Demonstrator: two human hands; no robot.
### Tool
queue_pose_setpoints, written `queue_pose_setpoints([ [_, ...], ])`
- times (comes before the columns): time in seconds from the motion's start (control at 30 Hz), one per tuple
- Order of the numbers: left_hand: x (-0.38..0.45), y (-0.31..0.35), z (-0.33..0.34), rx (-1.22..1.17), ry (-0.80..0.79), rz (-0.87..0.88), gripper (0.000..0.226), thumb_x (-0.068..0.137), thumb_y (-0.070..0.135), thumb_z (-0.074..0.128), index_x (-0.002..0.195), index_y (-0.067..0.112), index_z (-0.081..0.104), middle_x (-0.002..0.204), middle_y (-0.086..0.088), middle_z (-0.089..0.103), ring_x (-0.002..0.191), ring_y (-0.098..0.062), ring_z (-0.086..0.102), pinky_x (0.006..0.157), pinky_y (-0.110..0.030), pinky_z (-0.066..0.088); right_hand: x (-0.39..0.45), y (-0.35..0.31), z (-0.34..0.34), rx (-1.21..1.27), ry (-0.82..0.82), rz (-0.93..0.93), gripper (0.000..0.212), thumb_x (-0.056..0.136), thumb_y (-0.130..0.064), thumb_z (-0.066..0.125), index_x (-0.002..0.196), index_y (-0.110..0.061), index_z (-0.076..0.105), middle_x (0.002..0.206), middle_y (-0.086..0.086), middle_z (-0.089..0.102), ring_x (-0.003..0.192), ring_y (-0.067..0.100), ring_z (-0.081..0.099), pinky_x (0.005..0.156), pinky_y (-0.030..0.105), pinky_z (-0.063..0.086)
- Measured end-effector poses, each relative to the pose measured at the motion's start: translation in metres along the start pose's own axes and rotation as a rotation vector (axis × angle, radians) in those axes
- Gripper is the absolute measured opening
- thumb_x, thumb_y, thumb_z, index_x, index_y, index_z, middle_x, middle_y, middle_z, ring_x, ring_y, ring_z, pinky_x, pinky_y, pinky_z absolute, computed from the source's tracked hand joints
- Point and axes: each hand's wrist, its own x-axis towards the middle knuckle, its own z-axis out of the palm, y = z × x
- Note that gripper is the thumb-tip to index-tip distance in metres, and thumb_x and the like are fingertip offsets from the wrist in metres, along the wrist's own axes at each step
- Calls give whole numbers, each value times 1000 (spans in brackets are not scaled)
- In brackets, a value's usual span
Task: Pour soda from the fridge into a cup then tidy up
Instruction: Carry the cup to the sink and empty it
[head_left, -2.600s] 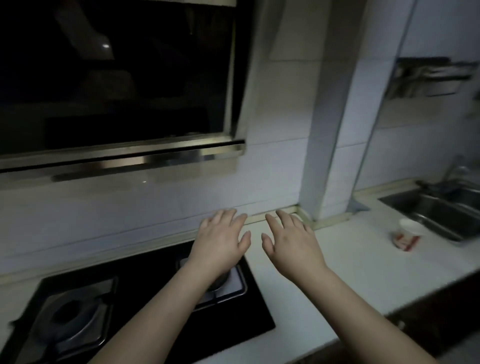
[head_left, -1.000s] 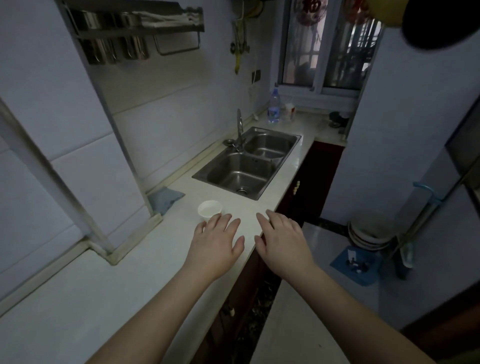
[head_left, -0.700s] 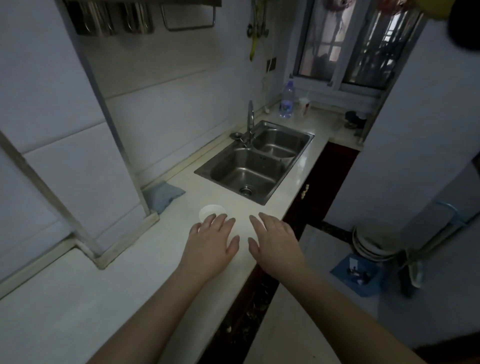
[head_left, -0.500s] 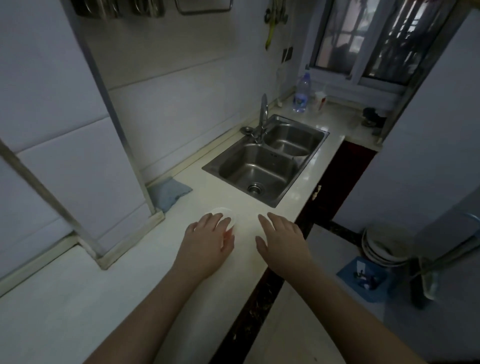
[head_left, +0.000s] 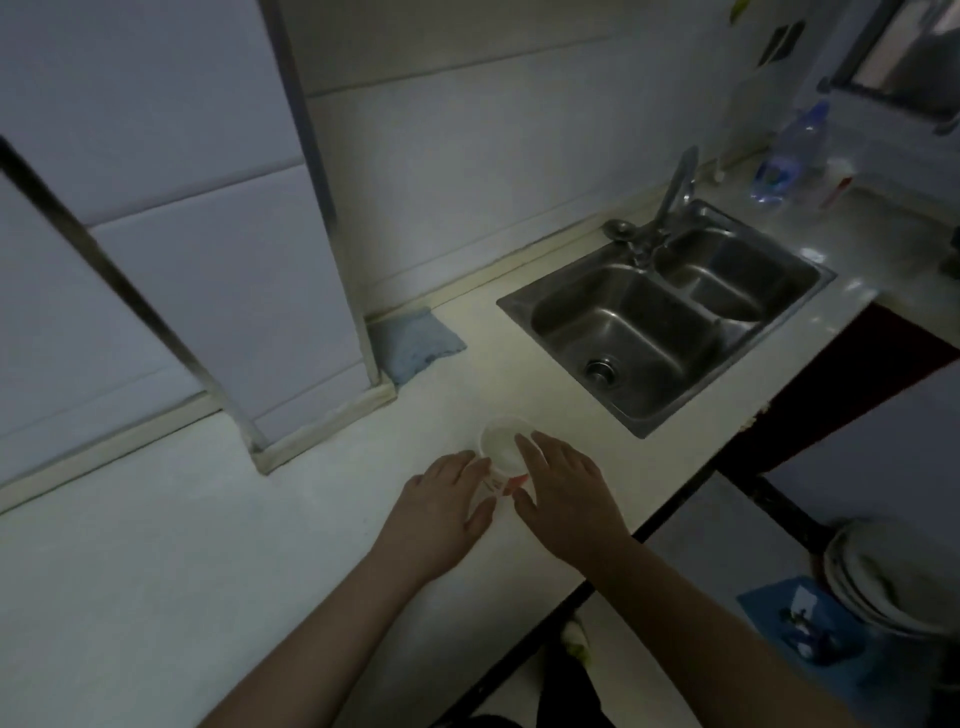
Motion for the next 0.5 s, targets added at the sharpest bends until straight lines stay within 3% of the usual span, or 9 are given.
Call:
queue_pose_setpoints([
  [0.13,4,-1,8,-46,39,-111,61,92,52,32,141,19,48,143,-5,50,129,-22,48,99,-38,47,34,23,11,11,-2,-144,65,89,-44,53,145,-17,35,146,9,42,132,26,42,107,41,35],
  [0.27,7,8,15,-130,24,-295,68,89,57,27,145,21,43,148,-2,44,134,-18,42,107,-35,40,61,45,16,55,-171,-304,81,88,-53,51,152,-24,11,159,4,14,144,24,17,115,38,16],
  [0.37,11,18,25,-265,52,-457,70,88,60,26,144,22,44,147,3,43,135,-12,40,110,-23,29,79,60,19,80,-258,-397,95,84,-61,55,152,-25,0,160,0,2,145,22,7,115,38,11],
  [0.5,16,34,41,-567,176,-684,45,100,43,43,139,21,49,138,10,50,124,0,45,104,-17,32,100,73,27,155,-374,-489,110,73,-62,66,151,-28,-4,160,-6,0,146,17,3,115,38,12],
])
